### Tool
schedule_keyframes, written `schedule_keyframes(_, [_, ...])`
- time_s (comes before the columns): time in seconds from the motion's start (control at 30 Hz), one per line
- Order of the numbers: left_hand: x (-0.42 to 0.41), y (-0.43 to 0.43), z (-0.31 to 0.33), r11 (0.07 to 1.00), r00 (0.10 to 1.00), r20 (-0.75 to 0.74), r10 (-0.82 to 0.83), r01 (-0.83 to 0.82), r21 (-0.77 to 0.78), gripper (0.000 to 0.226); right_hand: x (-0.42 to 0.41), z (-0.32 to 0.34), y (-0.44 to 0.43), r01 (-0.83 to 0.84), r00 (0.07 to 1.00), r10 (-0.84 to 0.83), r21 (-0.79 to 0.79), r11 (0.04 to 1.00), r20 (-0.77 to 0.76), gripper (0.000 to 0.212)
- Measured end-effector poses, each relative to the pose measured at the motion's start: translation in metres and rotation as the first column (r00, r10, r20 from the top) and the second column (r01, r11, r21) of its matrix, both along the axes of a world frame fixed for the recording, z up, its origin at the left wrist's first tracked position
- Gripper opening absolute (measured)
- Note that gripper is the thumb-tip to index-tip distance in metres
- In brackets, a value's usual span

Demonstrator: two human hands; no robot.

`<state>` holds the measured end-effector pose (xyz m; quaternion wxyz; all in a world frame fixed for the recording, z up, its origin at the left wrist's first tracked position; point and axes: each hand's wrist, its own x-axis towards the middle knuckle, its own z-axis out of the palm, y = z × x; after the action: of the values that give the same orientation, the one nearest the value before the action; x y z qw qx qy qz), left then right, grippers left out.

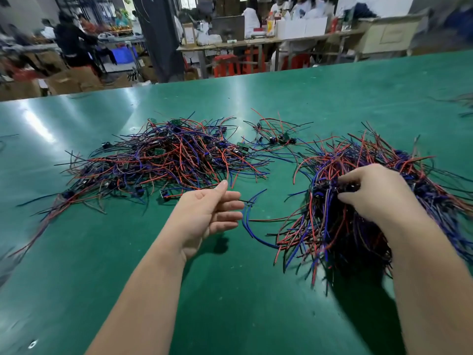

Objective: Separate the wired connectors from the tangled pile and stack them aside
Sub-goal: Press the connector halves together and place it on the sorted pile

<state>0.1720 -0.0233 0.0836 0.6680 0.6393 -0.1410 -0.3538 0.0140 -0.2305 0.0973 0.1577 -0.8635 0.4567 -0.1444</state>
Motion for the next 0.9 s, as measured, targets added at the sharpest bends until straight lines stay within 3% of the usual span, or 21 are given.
schedule_keyframes(0.13, [0.005, 0.0, -0.006, 0.995, 0.992, 0.076, 0.102, -0.103, 0.015, 0.027, 0.0, -0.002, -0.008, 0.041, 0.999, -0.042, -0.028, 0.999, -0.027, 0.037])
schedule_keyframes(0.2, [0.01, 0.0, -0.011, 0.971, 0.944, 0.258, 0.206, -0.23, 0.065, 0.02, 0.002, -0.004, -0.008, 0.034, 0.998, -0.033, 0.012, 0.999, -0.057, 0.034])
schedule_keyframes(0.27, [0.02, 0.006, -0.015, 0.901, 0.769, 0.596, 0.232, -0.4, 0.165, 0.012, 0.004, -0.006, -0.005, 0.042, 0.997, -0.042, 0.001, 0.999, -0.068, 0.03])
schedule_keyframes(0.33, [0.029, 0.014, -0.02, 0.81, 0.57, 0.816, 0.102, -0.523, 0.264, 0.014, 0.007, -0.004, 0.002, 0.052, 0.998, -0.049, -0.09, 0.995, 0.028, 0.032])
schedule_keyframes(0.37, [0.034, 0.017, -0.024, 0.764, 0.537, 0.843, 0.024, -0.554, 0.331, 0.023, 0.009, -0.002, 0.009, 0.046, 0.994, -0.031, -0.146, 0.988, 0.101, 0.034])
schedule_keyframes(0.47, [0.039, 0.022, -0.029, 0.622, 0.645, 0.745, -0.17, -0.516, 0.588, 0.041, 0.021, 0.002, 0.037, -0.16, 0.944, 0.224, -0.257, 0.953, 0.243, 0.031])
schedule_keyframes(0.53, [0.04, 0.02, -0.033, 0.578, 0.662, 0.701, -0.263, -0.474, 0.664, 0.043, 0.029, -0.003, 0.055, -0.415, 0.881, 0.448, -0.206, 0.886, 0.15, 0.03])
schedule_keyframes(0.6, [0.04, 0.019, -0.037, 0.569, 0.639, 0.709, -0.298, -0.478, 0.669, 0.042, 0.035, -0.014, 0.068, -0.572, 0.82, 0.571, -0.089, 0.816, -0.039, 0.03])
schedule_keyframes(0.67, [0.042, 0.02, -0.038, 0.568, 0.622, 0.724, -0.298, -0.494, 0.659, 0.039, 0.037, -0.021, 0.07, -0.593, 0.794, 0.577, -0.031, 0.805, -0.191, 0.028])
schedule_keyframes(0.8, [0.042, 0.021, -0.039, 0.569, 0.602, 0.745, -0.287, -0.519, 0.638, 0.036, 0.033, -0.02, 0.058, -0.446, 0.893, 0.441, -0.046, 0.894, -0.086, 0.034])
schedule_keyframes(0.9, [0.042, 0.021, -0.039, 0.571, 0.587, 0.751, -0.302, -0.52, 0.635, 0.035, 0.029, -0.017, 0.048, -0.377, 0.922, 0.373, -0.019, 0.926, -0.104, 0.038])
